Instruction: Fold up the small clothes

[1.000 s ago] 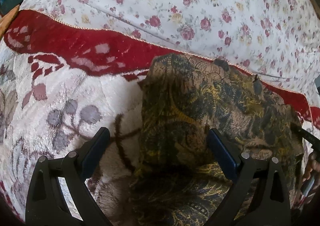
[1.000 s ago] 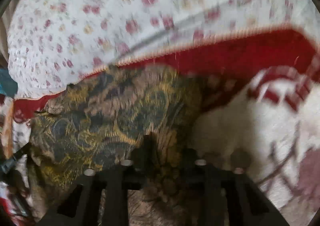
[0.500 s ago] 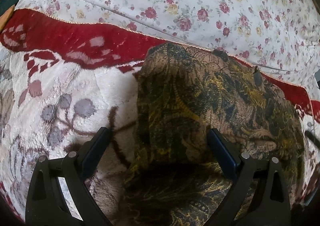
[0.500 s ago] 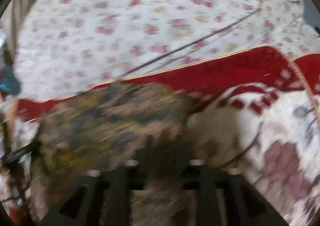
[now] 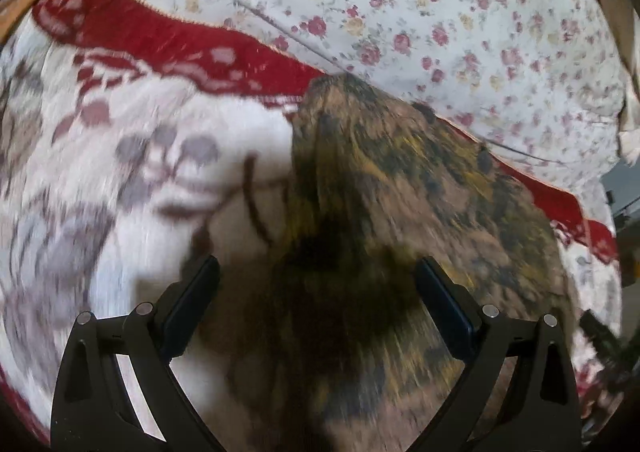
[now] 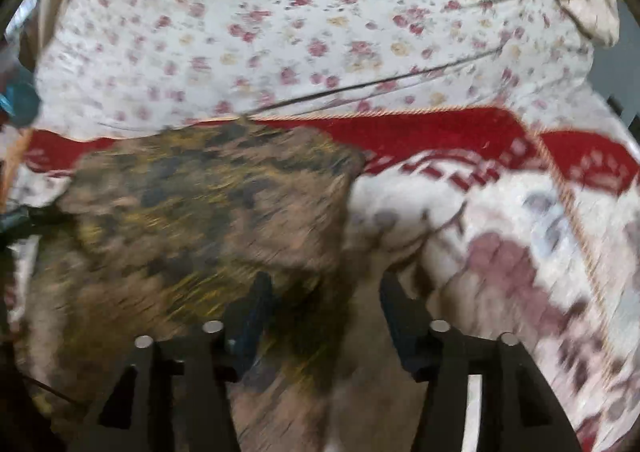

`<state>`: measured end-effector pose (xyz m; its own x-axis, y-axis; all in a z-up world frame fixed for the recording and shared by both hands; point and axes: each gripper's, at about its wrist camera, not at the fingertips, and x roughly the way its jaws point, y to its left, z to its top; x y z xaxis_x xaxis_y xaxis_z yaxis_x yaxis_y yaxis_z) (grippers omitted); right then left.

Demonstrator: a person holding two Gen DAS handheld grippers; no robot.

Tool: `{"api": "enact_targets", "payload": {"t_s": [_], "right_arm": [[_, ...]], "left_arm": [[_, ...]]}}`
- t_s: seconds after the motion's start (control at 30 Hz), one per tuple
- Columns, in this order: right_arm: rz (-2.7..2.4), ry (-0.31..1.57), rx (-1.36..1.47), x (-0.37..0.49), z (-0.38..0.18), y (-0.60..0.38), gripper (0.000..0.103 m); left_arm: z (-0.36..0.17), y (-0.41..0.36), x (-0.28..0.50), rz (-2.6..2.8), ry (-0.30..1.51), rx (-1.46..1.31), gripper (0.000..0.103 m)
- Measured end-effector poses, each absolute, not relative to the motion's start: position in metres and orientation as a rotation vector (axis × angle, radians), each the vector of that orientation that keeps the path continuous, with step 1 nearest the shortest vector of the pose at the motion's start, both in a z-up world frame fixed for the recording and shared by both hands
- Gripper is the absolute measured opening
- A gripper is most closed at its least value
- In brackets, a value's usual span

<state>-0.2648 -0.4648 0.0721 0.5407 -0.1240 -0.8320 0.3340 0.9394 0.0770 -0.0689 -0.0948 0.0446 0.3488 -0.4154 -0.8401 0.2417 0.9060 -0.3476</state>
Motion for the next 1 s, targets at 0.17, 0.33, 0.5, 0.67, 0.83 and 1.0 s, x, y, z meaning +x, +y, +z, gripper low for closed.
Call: {"api": "enact_targets", "payload": {"t_s": [0.17,0.33,0.5,0.67,0.83,1.0], "right_arm": [[-0.245,1.027,0.283,-0.291,0.04,-0.445,0.068],[-0.255,1.018,0.143,-0.312,0.018,-0.43,0.011],[-0.261,0.975,0.289,-0.339,0.029,-0.447,0.006],[-0.015,0.895,0.483,-0.367,0.047,-0.417,0.065],[0.093,0.942,0.389,-0.375,0.045,-0.362,0.067],[0.054,0.984,0.407,-0.387,0.034,-0.37,0.068]], "left_arm": [[0.053,-0.083,-0.125,-0.417,1.115,-0.073,0.098],[0.038,-0.064,-0.165,-0.377,1.143,-0.055,0.098],[0.033,-0.04,-0.2,-0.35,1.124,-0.049,0.098],[0.033,-0.028,-0.23,-0.355,1.098,0.015,0.098],[0.02,-0.019,-0.262,-0.37,1.14,0.088,0.098],[0.002,-0.009,-0.277,-0.429,1.231,-0.004,0.098]]}}
